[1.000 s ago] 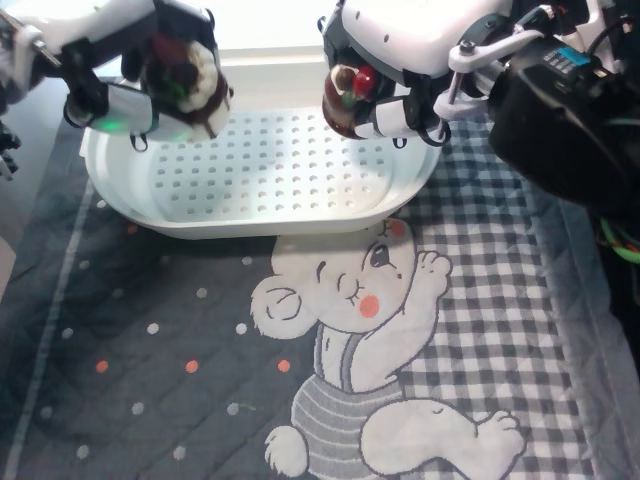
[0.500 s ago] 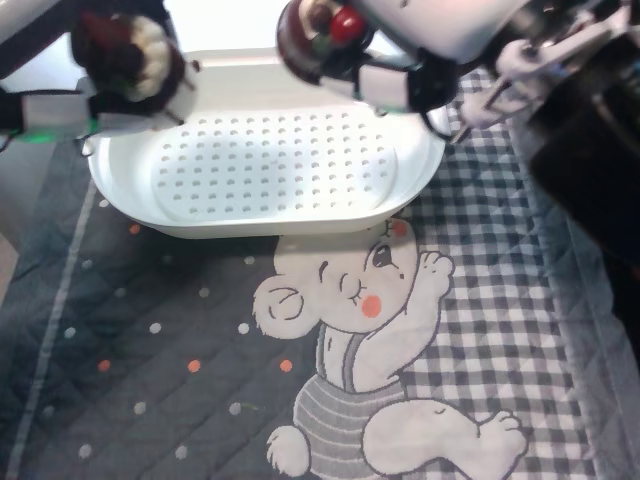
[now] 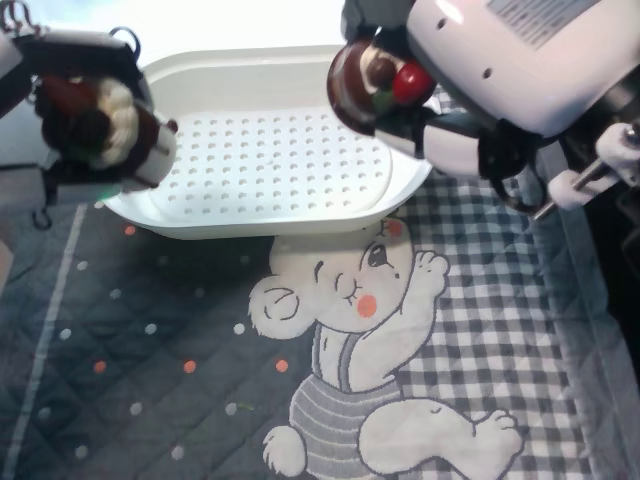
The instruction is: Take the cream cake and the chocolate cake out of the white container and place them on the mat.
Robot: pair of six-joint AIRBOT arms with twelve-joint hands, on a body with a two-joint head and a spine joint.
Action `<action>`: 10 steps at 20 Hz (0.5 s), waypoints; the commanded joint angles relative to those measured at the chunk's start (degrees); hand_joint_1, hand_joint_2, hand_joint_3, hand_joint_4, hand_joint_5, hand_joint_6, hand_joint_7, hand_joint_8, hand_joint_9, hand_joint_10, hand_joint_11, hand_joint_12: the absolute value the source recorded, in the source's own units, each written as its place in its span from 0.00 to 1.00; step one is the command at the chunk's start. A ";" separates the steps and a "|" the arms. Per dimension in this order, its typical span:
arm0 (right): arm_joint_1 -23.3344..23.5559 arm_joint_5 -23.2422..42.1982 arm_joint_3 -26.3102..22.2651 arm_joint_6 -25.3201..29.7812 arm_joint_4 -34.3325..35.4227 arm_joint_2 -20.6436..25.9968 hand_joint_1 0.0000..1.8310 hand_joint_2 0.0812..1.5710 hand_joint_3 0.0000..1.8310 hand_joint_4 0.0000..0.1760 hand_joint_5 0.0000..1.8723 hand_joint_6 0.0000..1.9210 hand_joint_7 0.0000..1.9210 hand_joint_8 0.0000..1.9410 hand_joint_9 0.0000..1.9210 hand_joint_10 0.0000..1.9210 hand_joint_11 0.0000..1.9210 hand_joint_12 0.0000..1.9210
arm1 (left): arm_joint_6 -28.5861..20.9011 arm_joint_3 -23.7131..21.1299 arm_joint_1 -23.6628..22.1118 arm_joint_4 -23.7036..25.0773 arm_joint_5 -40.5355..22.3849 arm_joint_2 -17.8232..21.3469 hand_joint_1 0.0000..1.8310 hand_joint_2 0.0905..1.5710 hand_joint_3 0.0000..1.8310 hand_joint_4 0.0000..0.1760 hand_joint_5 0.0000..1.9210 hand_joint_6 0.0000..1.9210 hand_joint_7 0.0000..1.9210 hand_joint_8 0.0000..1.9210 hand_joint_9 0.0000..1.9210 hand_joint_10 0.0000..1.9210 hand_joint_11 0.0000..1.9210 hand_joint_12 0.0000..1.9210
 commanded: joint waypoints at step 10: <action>-14.28 10.71 -5.86 10.31 0.74 2.75 0.75 0.71 0.00 0.00 0.45 0.49 0.49 0.56 0.49 0.70 0.51 0.77 | -0.03 -7.37 10.00 -1.03 -7.84 2.35 0.75 0.71 0.00 0.00 0.43 0.57 0.45 0.56 0.50 0.64 0.47 0.64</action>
